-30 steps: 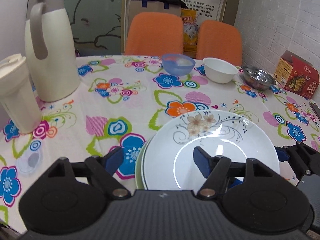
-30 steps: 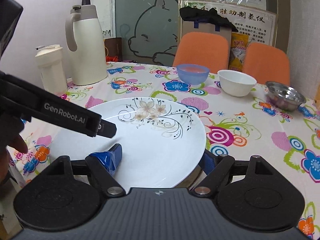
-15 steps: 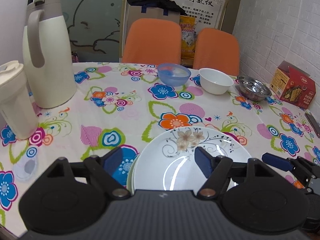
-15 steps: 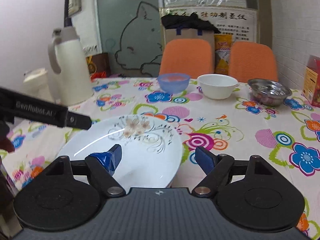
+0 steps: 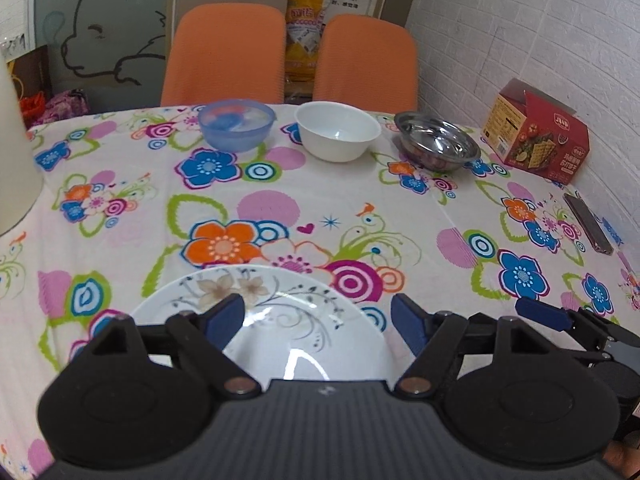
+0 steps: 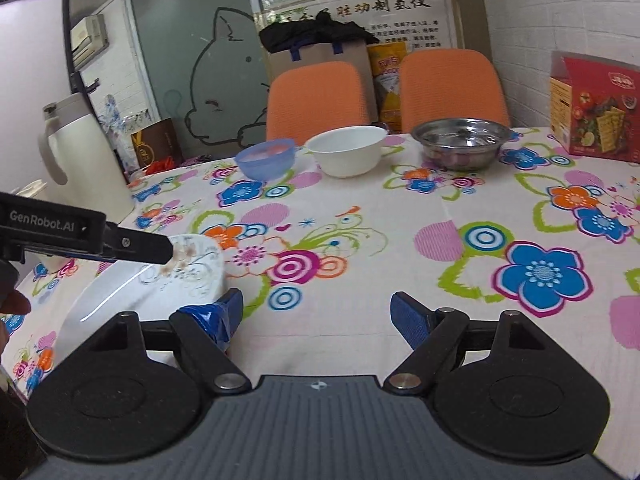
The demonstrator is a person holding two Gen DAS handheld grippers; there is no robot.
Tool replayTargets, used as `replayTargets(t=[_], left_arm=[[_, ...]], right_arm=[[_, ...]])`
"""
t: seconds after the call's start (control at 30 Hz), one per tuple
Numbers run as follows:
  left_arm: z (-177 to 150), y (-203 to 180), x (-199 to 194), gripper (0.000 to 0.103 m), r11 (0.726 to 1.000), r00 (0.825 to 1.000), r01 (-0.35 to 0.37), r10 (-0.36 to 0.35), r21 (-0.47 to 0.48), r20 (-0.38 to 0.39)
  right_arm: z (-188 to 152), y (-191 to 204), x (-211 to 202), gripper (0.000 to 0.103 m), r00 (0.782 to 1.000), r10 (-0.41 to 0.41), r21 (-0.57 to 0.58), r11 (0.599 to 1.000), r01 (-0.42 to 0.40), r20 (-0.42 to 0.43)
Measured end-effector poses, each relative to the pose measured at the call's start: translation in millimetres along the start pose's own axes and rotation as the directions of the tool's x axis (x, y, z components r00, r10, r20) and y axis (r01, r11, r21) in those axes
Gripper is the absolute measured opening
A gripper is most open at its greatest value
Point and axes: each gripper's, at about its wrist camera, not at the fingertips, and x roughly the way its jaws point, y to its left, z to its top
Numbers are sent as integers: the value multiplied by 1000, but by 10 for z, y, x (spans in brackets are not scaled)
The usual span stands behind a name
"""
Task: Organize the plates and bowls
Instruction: 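Move the left gripper to the steel bowl rim and close it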
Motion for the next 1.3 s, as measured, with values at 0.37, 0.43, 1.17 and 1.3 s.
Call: replayTargets(t=[0.37,0.43,1.17,1.3], left_arm=[[1081,-567,922,74,995,998,47,-43,91,-50],[1357,-642,1082,74,994,998,53,-50,100,-32],[2384,-1233,3026,74,977,987,10,24,213,-157],[2358,-1267,3129,74,974,985,4,35,226,-169]], right_arm=[[478,-933,95,68,997,-71,47,996,70,22],[680,-1074,149,68,996,-80,30,996,79,34],[1711,-2039,1926,68,965,-200,-16,980,200,-171],[1697,-1924,1972,68,972,-161,-57,986,154,-173]])
